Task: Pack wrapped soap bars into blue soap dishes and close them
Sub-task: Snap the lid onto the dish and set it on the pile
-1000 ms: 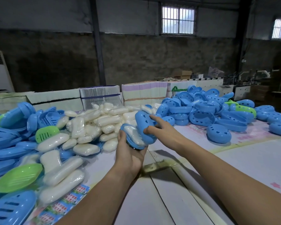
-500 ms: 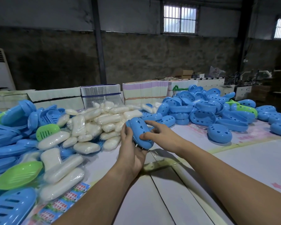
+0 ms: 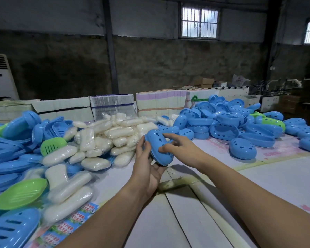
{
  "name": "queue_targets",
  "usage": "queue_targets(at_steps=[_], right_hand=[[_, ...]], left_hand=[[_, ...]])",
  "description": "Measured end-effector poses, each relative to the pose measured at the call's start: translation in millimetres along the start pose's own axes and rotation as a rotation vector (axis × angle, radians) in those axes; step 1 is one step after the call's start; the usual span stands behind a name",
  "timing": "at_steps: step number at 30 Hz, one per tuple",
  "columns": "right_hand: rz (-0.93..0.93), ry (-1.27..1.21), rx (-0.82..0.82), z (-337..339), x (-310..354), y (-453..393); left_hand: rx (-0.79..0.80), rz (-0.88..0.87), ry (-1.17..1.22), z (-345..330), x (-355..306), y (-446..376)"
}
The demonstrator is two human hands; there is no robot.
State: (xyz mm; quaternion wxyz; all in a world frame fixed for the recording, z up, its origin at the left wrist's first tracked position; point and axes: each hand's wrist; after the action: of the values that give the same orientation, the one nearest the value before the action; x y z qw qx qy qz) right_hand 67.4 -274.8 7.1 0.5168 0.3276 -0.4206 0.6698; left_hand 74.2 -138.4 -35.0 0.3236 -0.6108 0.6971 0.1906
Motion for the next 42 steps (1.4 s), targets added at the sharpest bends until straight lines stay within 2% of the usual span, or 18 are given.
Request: queue_targets(at_steps=[15,21,25,28,31,34,37,42], right_hand=[[0.012,-0.056,0.053,4.7,-7.6,-3.7],[0.064,0.030,0.017,-0.6,-11.7,-7.8],[0.079,0.092,-0.014,0.9,-13.7,-9.2],[0.069,0.108,-0.024,-4.1,-14.8,-7.6],[0.064,0.004,0.001,-9.5,-17.9,-4.3],[0.051,0.071,-0.116,-1.6,-16.6,-5.0],[0.051,0.211,-0.229,20.3,-12.0,-6.8],[-0.031,0.376,-0.326,93.0,-15.2,6.5]], left_hand=[[-0.027,-0.063,-0.160,-7.0,2.2,6.2],[-0.001,-0.007,-0.022,-6.8,-1.6,7.0],[-0.016,0.064,-0.061,-9.7,-2.3,9.8],[0.021,0.062,-0.111,-9.4,-3.0,11.0],[0.092,0.011,-0.173,-13.8,-5.3,14.6],[0.120,0.020,-0.231,-20.3,-4.8,21.6],[0.084,0.072,-0.197,-19.7,-8.8,22.0],[0.131,0.055,-0.249,-6.9,-2.7,10.9]])
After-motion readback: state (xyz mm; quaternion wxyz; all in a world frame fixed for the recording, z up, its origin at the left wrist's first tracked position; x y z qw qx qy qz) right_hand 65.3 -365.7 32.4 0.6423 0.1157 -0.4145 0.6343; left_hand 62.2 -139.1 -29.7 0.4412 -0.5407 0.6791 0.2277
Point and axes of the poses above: each hand's wrist, its own y-axis away from the middle knuckle, its own z-axis out of the back of the hand, x = y × z, and after that the axes turned 1 degree about -z, right-handed
